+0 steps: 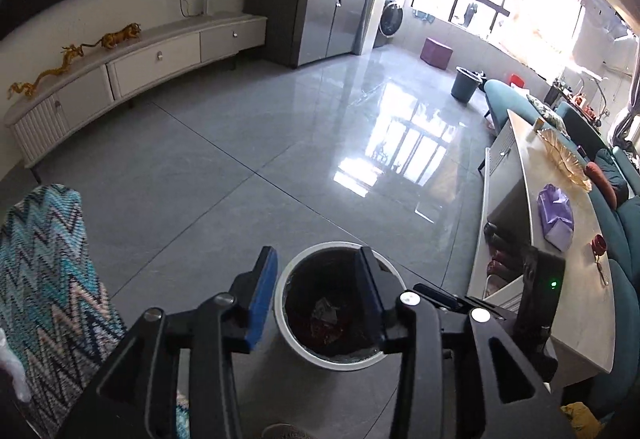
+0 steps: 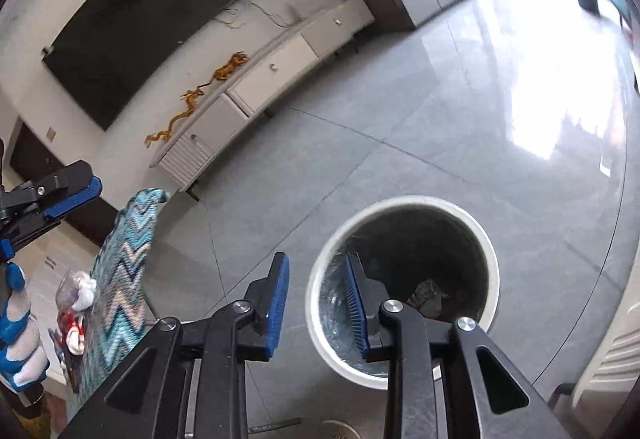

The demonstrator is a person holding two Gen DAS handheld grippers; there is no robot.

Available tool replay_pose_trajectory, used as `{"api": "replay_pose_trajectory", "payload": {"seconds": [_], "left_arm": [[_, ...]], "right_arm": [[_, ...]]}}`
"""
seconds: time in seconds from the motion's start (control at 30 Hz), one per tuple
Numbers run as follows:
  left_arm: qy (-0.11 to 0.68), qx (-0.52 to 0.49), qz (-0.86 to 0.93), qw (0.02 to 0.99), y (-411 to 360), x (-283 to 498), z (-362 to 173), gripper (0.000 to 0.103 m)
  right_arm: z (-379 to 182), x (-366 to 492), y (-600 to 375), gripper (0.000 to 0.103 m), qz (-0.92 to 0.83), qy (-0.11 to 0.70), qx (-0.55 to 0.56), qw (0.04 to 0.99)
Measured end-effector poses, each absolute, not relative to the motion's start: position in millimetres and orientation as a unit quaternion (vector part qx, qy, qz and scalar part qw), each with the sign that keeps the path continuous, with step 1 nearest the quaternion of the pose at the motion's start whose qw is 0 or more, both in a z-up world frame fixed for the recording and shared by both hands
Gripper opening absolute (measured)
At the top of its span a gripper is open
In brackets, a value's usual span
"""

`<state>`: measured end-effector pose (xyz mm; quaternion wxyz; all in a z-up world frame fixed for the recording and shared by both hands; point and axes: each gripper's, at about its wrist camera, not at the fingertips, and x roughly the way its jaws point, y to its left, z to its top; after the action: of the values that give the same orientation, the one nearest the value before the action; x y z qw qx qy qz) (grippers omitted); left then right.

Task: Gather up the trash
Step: 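Grasp the brown wrapper with the right gripper while the left grasps the white milk carton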

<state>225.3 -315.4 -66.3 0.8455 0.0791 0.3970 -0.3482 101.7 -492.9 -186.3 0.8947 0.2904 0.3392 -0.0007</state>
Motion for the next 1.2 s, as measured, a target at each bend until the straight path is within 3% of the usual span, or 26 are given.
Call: {"api": "replay_pose_trajectory", "payload": {"seconds": [0.3,0.43,0.6,0.93,1.2], "left_arm": [[0.299,0.066,-0.304,0.902,-194,148,8,0.039],[0.273,0.054,-0.272,0.921,-122,122,25,0.062],[0.251,0.041,-0.210,0.944,-19,101,32,0.071],[0.283,-0.019,-0.082,0.956,158,75,4,0.071],[0.308,-0.073,-0.044,0.948,224,68,-12,0.079]], "right_arm": [[-69,75,-402,0.033,0.058,0.265,0.207,0.940],[-29,68,-350,0.039,0.092,0.246,0.182,0.948],[4,65,-285,0.048,0.130,0.236,0.152,0.951],[25,78,-177,0.052,0.208,0.253,0.118,0.938],[-3,94,-114,0.054,0.270,0.317,0.117,0.901]]}}
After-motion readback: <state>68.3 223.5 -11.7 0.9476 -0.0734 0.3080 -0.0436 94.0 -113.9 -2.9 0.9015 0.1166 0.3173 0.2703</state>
